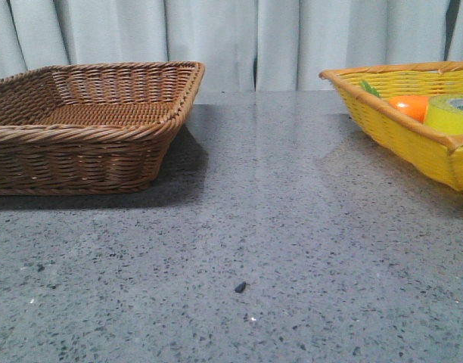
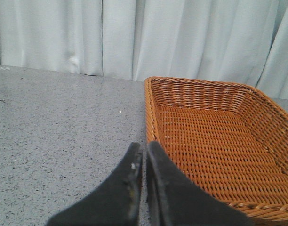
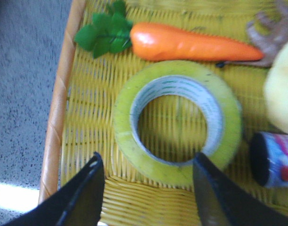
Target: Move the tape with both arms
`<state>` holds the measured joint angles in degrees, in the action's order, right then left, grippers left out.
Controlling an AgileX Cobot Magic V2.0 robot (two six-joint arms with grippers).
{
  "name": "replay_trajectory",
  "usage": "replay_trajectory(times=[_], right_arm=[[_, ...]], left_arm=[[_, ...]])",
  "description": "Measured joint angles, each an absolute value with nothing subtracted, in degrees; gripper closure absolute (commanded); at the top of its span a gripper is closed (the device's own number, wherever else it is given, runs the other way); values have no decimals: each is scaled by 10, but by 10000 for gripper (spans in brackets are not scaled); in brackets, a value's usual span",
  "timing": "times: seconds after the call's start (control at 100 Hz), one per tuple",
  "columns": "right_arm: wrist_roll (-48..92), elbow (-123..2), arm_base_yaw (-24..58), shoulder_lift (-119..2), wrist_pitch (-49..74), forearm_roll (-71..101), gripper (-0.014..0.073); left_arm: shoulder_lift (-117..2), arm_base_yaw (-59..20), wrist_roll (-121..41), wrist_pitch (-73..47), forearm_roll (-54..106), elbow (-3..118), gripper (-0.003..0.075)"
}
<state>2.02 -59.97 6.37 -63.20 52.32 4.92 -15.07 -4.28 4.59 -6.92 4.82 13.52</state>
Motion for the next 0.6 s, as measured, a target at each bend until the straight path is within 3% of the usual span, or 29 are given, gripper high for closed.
replay_trajectory(times=[0.3,0.6], right_arm=[[20,-732,81,-846,608,50,230],[21,-747,81,-913,620,50,238]], left_arm=[[-151,-43,46,-69,48,135,741],[-151,-43,46,-69,48,135,741]])
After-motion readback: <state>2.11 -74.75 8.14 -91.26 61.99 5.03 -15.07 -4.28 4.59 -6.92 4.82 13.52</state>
